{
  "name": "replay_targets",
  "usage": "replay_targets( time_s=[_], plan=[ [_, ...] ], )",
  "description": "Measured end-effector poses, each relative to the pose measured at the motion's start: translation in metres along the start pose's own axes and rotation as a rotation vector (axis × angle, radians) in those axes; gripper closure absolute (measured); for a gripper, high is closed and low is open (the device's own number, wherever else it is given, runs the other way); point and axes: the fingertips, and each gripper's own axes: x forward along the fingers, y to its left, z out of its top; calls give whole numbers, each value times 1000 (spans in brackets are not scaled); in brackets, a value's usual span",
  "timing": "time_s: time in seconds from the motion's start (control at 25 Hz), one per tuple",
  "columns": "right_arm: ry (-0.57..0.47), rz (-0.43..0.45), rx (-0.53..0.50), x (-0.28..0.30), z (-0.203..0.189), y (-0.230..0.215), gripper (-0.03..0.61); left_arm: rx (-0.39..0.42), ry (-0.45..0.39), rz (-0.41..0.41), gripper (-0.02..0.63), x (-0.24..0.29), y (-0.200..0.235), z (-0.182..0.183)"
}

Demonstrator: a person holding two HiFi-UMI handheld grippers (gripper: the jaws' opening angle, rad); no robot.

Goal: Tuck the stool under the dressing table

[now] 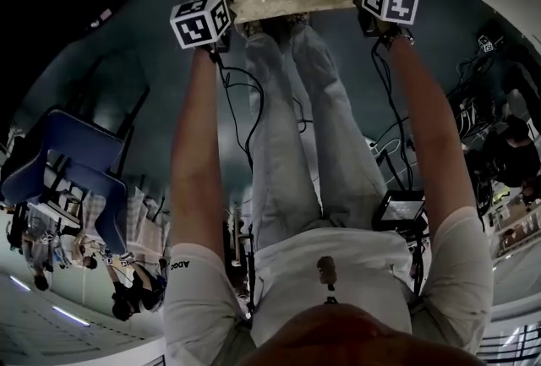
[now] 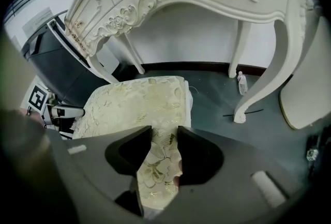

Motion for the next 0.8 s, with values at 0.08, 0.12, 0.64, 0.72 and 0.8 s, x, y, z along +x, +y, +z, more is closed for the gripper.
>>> replay_targets(
  time_s=[0.08, 0.12, 0.64, 0.72, 0.8],
  plan=[
    [-11, -30, 32, 2, 2, 4, 410, 31, 12, -12, 390, 3, 6, 11],
    [-18, -44, 43, 3, 2, 7, 411, 45, 16, -16, 390, 3, 10, 16],
    [-224, -192, 183, 3, 44, 0, 542, 176, -16, -61, 396, 29, 16, 93],
    [-223, -225, 220, 4, 60, -7, 543, 187, -31, -54, 394, 35, 14, 108],
    [-228, -204, 234, 8, 68, -6, 541, 201, -47, -49, 394, 40, 17, 121]
  ],
)
